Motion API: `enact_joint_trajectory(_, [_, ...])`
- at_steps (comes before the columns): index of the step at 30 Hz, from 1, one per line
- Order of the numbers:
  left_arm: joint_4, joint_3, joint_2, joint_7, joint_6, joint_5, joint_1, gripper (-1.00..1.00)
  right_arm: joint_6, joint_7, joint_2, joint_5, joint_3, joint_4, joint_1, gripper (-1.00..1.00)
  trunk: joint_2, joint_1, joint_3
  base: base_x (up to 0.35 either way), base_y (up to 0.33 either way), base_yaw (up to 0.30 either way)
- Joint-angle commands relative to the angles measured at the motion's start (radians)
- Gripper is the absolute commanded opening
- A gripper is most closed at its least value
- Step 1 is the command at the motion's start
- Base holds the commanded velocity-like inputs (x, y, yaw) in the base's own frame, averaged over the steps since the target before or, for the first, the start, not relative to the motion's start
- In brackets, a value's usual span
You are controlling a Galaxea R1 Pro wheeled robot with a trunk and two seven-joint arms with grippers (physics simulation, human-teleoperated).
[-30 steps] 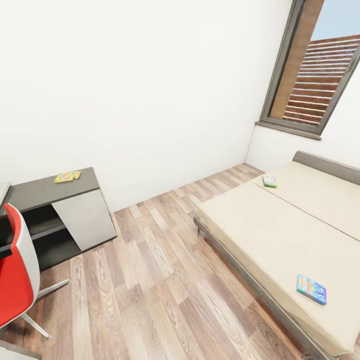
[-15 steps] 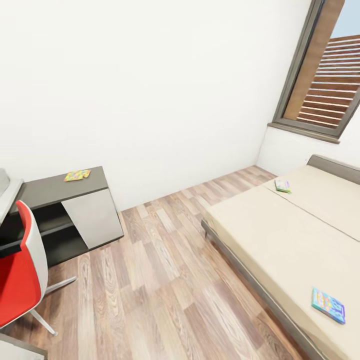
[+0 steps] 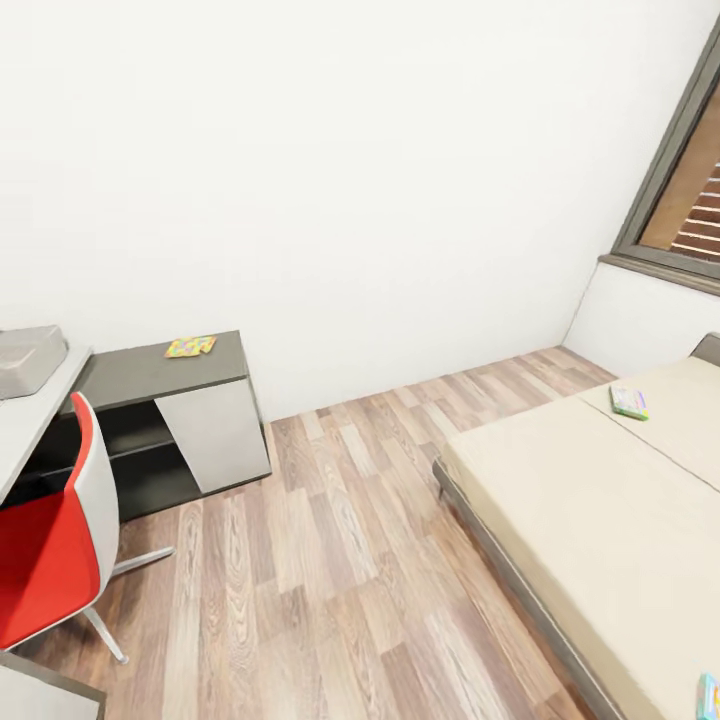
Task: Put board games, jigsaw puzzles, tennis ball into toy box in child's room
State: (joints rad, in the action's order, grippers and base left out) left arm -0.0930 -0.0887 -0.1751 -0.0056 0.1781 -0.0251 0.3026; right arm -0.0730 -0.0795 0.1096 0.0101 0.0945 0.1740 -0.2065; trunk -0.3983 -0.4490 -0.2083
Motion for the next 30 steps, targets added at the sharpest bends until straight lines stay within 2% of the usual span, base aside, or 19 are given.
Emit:
enact_joint_trajectory(1, [0.002, -0.005, 0.0, -0.001, 0.004, -0.003, 0.001, 1.0, -0.002, -0.006, 0.0, 0.001, 0.008, -0.001, -0.001, 1.0, -0.002, -0.001, -0.002, 0.282, -0.105, 0.272])
enact_joint_trajectory(8, [0.002, -0.005, 0.0, -0.001, 0.004, -0.002, 0.001, 1.0, -0.002, -0.006, 0.006, -0.001, 0.008, 0.0, -0.001, 1.0, -0.002, -0.001, -0.005, 0.283, -0.026, 0.272])
enact_joint_trajectory(17, [0.002, -0.005, 0.0, -0.001, 0.004, -0.003, 0.001, 1.0, -0.002, -0.006, 0.008, -0.001, 0.008, 0.0, -0.001, 1.0, -0.002, -0.001, -0.009, 0.251, 0.101, 0.273])
enact_joint_trajectory(30, [0.003, -0.004, 0.002, -0.001, 0.004, -0.002, 0.001, 1.0, -0.002, -0.006, 0.008, -0.001, 0.008, 0.0, -0.001, 1.0, -0.002, -0.001, -0.014, 0.04, 0.013, 0.272])
